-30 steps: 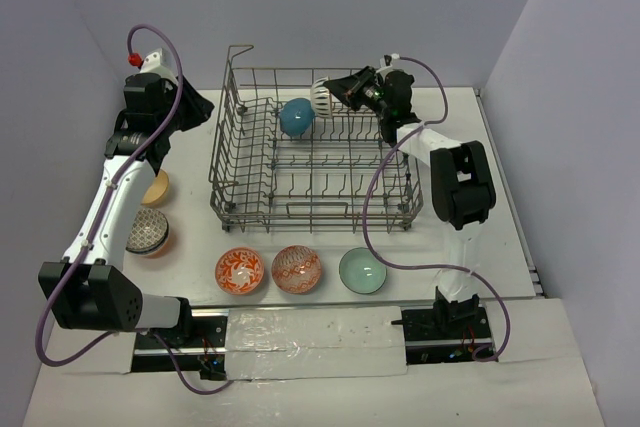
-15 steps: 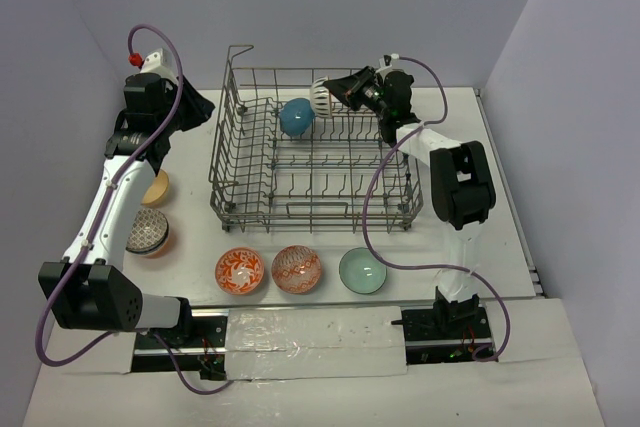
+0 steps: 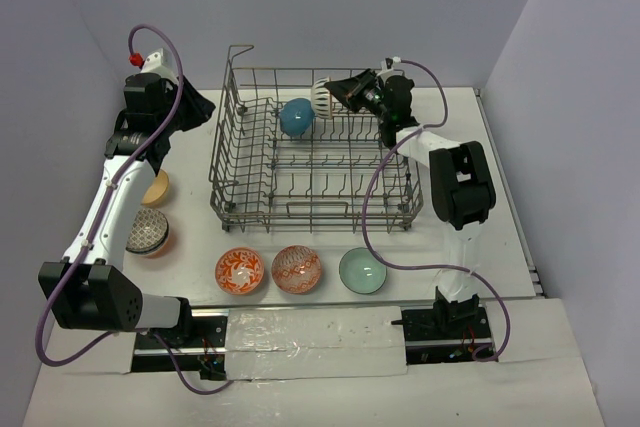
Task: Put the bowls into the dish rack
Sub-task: Turn the bowl upside down over the dish rack.
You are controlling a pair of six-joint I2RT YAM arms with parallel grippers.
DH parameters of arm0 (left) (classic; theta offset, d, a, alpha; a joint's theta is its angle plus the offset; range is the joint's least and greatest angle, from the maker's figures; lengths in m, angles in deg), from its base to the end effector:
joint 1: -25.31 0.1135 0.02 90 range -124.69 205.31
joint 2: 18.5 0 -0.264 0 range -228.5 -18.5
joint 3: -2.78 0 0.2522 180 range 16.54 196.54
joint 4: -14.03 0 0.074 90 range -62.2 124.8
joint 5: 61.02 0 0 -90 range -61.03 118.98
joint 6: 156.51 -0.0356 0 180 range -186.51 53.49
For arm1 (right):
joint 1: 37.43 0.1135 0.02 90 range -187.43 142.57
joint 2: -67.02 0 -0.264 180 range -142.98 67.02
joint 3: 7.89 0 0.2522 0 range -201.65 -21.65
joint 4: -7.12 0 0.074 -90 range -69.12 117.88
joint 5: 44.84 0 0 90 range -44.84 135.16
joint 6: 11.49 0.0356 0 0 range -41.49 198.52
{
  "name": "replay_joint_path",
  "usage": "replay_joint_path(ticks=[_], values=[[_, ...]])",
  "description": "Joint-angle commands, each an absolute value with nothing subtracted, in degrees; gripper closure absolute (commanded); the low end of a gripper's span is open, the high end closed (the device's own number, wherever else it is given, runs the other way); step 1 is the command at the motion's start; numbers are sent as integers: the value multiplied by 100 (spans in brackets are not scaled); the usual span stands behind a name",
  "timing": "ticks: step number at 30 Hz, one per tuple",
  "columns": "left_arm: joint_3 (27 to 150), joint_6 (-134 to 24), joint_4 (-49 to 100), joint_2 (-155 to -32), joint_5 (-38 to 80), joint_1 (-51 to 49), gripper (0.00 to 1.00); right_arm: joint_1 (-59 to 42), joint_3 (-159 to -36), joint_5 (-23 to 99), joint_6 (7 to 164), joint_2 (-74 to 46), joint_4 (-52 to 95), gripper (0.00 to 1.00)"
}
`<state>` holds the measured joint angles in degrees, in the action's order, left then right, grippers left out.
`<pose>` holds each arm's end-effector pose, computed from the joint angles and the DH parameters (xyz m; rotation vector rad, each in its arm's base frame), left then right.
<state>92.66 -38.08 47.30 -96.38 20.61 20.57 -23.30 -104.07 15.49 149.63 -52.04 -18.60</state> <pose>0.3115 -0.0310 0.3844 -0.3082 1.9501 -0.5231 0.4664 0.1356 0.2514 0.3927 1.7088 1.5312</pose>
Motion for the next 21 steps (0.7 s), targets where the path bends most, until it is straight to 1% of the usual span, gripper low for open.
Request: replay_joint_path(ticks=[1, 21], values=[[9213, -3698, 4485, -9681, 1940, 2082, 68, -2293, -10313, 1493, 15041, -5040, -2245, 100], [9221, -3689, 4458, -9681, 1913, 2082, 69, -2416, -9865, 1300, 15401, -4908, -2596, 100]])
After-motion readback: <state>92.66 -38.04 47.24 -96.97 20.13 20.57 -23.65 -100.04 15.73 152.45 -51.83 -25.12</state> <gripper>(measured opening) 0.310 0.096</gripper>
